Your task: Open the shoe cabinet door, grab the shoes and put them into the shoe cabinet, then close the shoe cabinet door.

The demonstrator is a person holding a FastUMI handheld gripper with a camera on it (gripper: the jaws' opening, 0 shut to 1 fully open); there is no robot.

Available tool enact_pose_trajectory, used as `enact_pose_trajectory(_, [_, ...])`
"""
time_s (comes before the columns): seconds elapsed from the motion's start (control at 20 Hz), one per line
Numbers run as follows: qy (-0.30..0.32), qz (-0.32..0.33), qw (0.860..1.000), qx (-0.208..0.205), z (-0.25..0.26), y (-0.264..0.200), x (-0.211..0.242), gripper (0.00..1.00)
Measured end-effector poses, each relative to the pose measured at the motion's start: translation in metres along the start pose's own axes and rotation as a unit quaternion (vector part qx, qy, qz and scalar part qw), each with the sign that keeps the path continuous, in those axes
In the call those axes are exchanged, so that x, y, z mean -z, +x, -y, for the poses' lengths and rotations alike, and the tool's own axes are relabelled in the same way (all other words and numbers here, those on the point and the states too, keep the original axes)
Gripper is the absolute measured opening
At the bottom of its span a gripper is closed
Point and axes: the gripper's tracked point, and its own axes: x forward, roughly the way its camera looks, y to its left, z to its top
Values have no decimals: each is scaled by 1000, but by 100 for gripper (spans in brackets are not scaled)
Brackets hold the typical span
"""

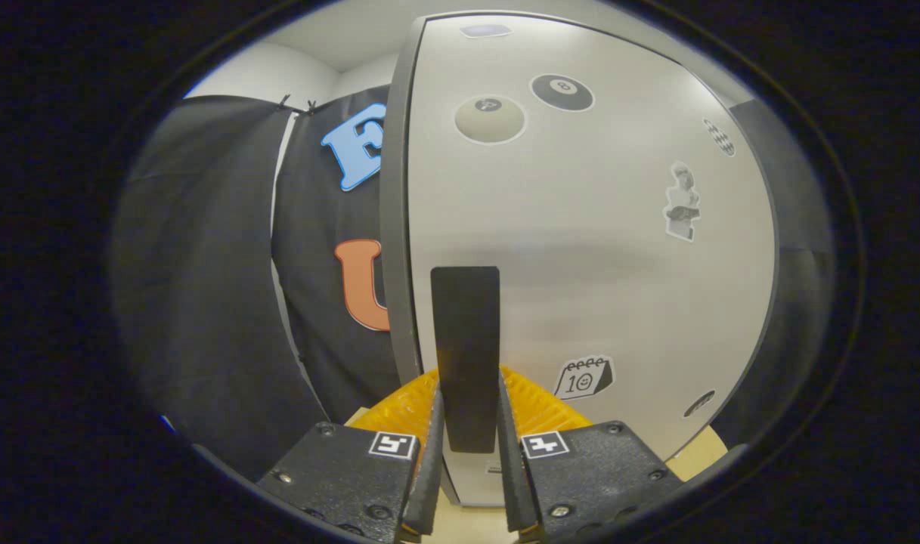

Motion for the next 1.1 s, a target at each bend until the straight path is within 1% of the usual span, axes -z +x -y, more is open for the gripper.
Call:
enact_pose_trajectory(0.1, [-20,1,1000,-12,1,-2,4,34])
enact_pose_trajectory(0.25, [-10,-9,999,-34,1,-13,9,31])
enact_pose_trajectory(0.5, [-21,-18,998,-51,7,-72,14,28])
enact_pose_trajectory(0.7, [1,-32,997,-75,21,-117,19,27])
enact_pose_trajectory(0.85, [2,-35,996,-77,34,-152,23,27])
enact_pose_trajectory(1.1, [10,-33,998,-60,66,-206,30,26])
